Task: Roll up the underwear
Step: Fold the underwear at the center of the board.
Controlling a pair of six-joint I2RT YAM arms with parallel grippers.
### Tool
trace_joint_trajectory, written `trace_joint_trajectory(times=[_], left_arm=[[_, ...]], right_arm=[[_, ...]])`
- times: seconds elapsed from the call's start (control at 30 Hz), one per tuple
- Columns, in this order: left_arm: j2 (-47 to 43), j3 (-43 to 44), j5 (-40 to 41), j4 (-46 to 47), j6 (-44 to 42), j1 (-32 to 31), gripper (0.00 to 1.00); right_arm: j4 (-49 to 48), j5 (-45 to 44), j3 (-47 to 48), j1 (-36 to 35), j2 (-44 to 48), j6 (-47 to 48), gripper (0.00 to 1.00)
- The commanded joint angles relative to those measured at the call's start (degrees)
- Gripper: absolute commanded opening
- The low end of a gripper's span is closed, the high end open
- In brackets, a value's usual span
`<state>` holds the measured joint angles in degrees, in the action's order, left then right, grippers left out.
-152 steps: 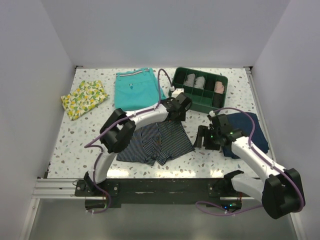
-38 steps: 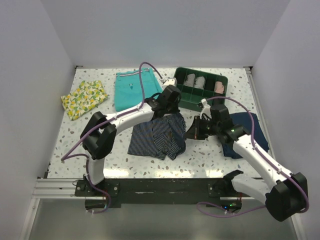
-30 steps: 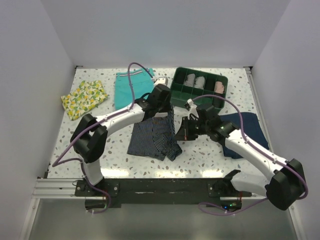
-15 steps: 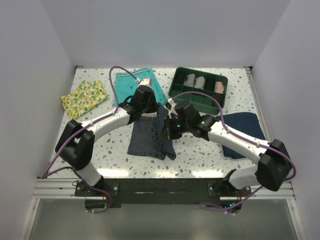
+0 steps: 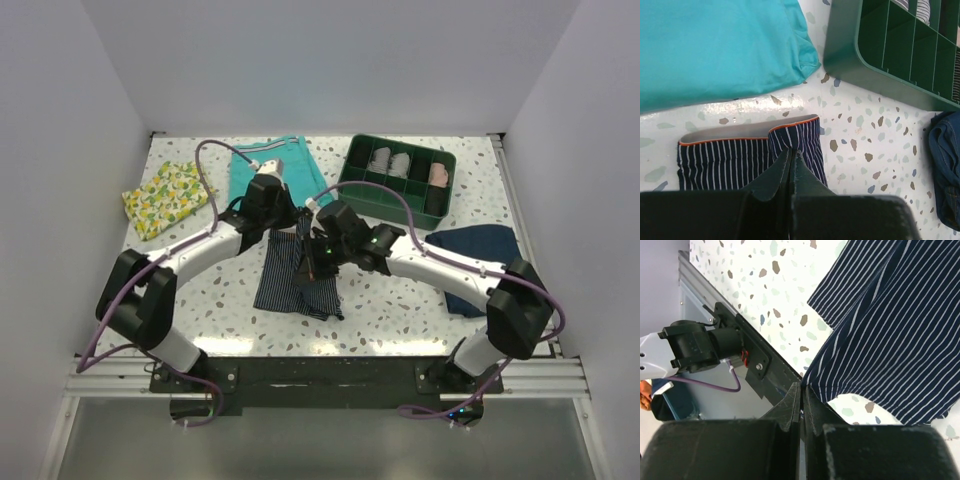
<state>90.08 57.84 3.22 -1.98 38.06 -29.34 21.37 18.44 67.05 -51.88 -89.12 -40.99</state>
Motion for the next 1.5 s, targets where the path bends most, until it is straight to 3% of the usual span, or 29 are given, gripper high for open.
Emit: trace_joint_trajectory(times=[0.0,0.5,0.93,1.47], left_arm=[[-3.42,-2.29,-1.72,4.52,-1.59,2.45,0.00],[-4.65,-7.83,-2.87,5.58,-1.94,6.93,0.00],[1.40,-9.86,-6.30,8.66,-3.61,10.62,0.00],[0.45,-12.67,-1.83,8.04,-3.17,12.03,0.00]], right_arm=[[-0.62,-0.60,4.58,-1.73,-2.02,-0.58,0.01],[-1.76,-0.50,9.51,-3.84,-10.10,-0.75,0.00],[-5.89,-1.91,12.49,-4.11,-17.92,-2.25,0.00],[-9.32,-2.26,10.91,-4.11,-22.23,-3.74,0.00]])
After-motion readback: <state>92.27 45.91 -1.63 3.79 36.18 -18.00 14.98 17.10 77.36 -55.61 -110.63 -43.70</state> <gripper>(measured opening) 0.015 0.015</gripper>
